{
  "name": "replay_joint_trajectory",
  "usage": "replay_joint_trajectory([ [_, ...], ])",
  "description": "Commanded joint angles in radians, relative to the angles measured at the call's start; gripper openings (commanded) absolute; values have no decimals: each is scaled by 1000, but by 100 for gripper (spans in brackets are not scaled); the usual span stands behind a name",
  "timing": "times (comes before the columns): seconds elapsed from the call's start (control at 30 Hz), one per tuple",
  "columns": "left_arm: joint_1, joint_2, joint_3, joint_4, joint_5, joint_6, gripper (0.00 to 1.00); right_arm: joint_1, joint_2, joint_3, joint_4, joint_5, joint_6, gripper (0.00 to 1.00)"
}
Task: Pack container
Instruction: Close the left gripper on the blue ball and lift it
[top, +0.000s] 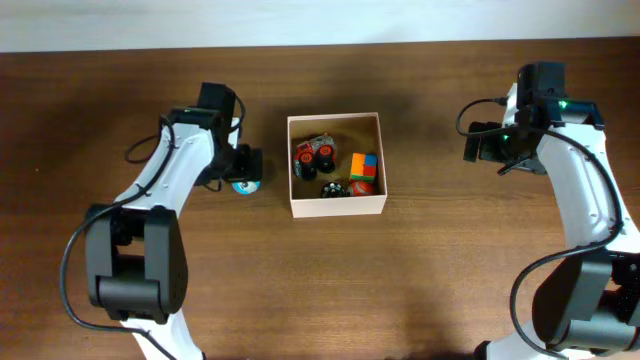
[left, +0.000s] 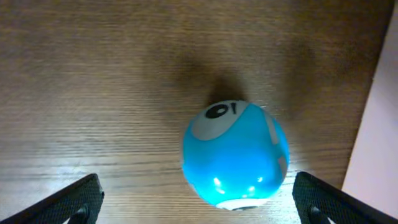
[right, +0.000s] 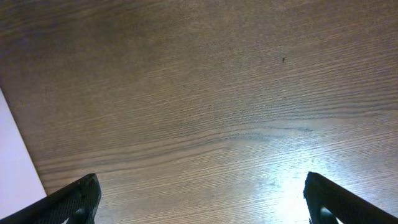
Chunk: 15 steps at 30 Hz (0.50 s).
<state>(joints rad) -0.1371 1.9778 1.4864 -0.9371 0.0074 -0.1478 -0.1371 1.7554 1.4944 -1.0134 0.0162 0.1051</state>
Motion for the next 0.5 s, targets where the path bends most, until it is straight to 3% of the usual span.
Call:
replay_joint_trajectory([
  [0.0, 0, 45, -13, 15, 31, 61, 99, -2, 2, -2, 1, -5, 3, 99],
  [0.43, -4, 99, -5, 28, 31, 55, 99, -2, 2, -2, 0, -5, 3, 99],
  [0.47, -4, 99, -5, 27, 31, 55, 94, -2, 2, -2, 1, -5, 3, 99],
])
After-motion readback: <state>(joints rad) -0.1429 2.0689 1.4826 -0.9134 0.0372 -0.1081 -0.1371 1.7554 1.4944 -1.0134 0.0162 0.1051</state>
